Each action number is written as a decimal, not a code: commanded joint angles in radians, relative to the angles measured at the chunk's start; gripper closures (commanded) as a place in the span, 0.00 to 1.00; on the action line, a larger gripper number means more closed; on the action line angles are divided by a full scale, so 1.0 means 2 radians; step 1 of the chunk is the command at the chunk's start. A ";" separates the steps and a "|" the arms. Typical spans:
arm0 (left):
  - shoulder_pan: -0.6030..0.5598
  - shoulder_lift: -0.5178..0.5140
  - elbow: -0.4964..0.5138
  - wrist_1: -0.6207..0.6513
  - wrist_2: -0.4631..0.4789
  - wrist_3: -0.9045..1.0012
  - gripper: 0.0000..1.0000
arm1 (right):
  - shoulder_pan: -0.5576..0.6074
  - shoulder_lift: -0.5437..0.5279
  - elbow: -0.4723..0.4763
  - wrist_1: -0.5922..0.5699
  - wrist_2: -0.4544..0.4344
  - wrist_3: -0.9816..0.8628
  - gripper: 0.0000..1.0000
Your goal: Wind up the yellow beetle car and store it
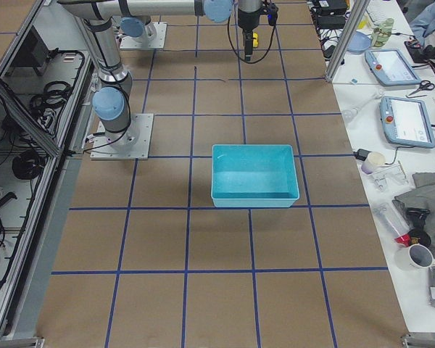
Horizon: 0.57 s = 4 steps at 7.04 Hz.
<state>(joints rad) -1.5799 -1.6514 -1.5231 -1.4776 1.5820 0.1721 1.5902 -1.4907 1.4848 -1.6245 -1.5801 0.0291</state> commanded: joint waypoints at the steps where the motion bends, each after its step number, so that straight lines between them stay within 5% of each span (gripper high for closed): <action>1: -0.002 0.001 -0.001 0.001 0.000 0.001 0.00 | 0.000 0.001 0.000 0.000 0.000 0.000 0.00; 4: -0.002 0.006 0.000 0.003 0.000 0.000 0.00 | 0.000 0.001 0.000 0.000 0.001 0.000 0.00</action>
<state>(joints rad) -1.5829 -1.6417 -1.5245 -1.4734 1.5810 0.1720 1.5907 -1.4896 1.4849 -1.6245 -1.5787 0.0292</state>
